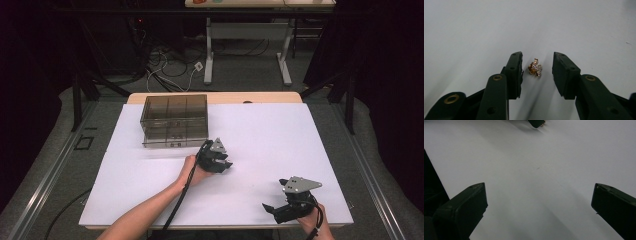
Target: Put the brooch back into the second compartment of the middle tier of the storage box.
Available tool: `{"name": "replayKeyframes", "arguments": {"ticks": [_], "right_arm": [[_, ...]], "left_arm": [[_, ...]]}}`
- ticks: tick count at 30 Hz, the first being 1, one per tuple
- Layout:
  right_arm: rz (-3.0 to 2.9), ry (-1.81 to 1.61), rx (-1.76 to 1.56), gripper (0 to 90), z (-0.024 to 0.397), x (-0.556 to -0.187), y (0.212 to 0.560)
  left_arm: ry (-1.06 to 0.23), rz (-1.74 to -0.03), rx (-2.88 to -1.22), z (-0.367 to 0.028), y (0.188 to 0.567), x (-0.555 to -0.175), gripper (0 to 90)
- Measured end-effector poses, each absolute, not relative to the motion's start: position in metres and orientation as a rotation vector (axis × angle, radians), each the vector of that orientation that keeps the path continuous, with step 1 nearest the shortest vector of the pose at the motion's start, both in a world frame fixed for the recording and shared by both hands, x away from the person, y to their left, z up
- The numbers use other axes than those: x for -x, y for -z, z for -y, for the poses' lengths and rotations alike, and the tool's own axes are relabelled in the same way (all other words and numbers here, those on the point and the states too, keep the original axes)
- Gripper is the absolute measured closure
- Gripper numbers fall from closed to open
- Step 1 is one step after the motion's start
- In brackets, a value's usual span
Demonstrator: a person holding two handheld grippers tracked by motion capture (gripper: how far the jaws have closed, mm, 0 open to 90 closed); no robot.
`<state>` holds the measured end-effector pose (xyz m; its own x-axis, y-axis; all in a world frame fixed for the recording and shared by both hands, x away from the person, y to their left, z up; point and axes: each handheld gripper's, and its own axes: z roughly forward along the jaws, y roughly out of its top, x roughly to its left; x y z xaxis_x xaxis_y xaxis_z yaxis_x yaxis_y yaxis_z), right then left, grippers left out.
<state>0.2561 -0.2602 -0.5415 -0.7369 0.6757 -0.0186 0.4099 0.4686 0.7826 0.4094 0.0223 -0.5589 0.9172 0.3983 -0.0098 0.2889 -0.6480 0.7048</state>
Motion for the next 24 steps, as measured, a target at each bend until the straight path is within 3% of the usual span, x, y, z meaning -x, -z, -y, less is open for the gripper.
{"name": "replayKeyframes", "arguments": {"ticks": [9, 24], "right_arm": [[-2.396, -1.146, -0.919, 0.0, 0.2601, -0.2561, 0.5415], [-2.397, -1.147, -0.919, 0.0, 0.2601, -0.2562, 0.5415]], "left_arm": [[-0.171, -0.449, -2.320, -0.0217, 0.5604, -0.4093, 76.1], [-0.128, -0.457, -2.279, -0.0266, 0.5613, -0.4075, 79.8]]}}
